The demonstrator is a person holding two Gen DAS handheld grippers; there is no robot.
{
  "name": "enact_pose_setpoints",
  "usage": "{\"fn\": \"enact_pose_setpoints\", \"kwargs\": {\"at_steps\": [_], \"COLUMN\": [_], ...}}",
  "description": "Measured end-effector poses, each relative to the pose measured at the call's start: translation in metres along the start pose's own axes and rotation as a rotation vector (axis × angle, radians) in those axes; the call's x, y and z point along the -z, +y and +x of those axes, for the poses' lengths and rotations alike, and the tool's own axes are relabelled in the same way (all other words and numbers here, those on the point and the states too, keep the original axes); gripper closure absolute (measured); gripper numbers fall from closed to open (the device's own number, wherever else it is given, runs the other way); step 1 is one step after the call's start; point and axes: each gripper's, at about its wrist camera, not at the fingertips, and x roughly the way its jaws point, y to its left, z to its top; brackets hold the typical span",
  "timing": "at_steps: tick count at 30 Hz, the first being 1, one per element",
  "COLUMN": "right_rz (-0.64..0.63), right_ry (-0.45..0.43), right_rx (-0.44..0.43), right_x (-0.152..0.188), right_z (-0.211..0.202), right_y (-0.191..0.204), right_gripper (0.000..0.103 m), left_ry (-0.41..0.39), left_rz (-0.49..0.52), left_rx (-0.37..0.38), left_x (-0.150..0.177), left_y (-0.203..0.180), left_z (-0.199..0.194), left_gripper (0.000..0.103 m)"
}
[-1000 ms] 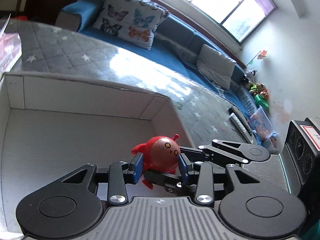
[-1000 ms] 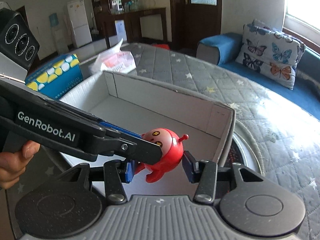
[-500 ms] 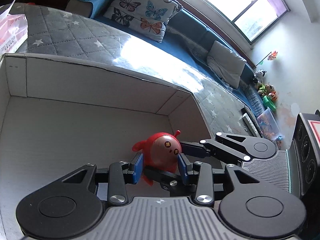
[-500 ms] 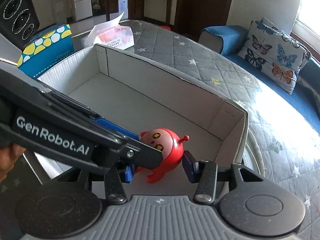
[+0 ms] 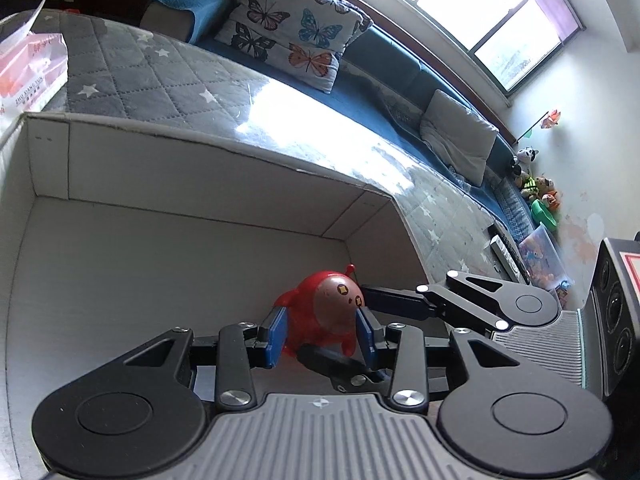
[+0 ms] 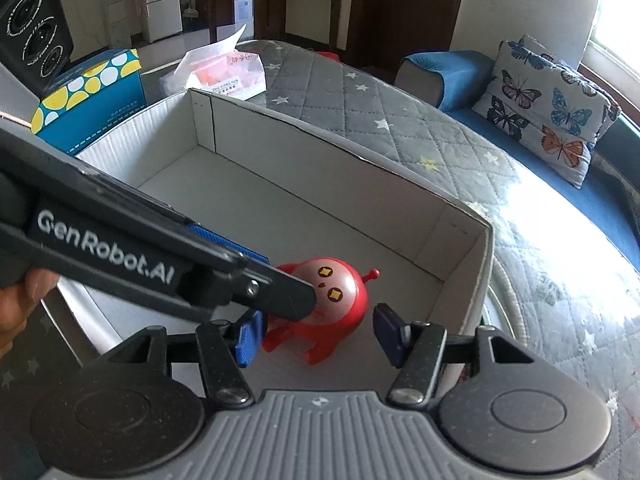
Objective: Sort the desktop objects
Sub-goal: 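Carry the red toy with the left tool into the white box and release, then return the left tool to the toys and grasp the doll figure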
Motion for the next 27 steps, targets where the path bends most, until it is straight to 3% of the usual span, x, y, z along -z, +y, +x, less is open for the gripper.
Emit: {"fn": "enact_pose_setpoints", "kwargs": {"at_steps": [11,21,24,27], "right_rz": [0.022,0.028,0.032,0.037], "right_ry": [-0.067,-0.14,-0.166,-0.186], "right_rx": [0.016,0.027,0.031,0.037], "right_x": [0.012,0.04,0.055,0.069], "right_z": [-0.043,-0.095,-0.113,-0.128], "right_y": [-0.001,0.008,0.012,0.015], "right_gripper": [0.043,0.042,0.035,0.034], "left_ry": [-0.039,-0.077,-0.076,-0.079], "left_rz": [0.025,0.077,0.091,0.11], "left_rx": [-0.015,-0.023,-0.024,-0.027], "left_x": [0.012,0.044,0.057,0.069], "left_y": [-0.017,-0.044,-0.053,-0.062], "left_z": [-0.022,-0.052,-0.059,-0.063], "left_gripper": [0.063,0.063,0.063,0.063]}}
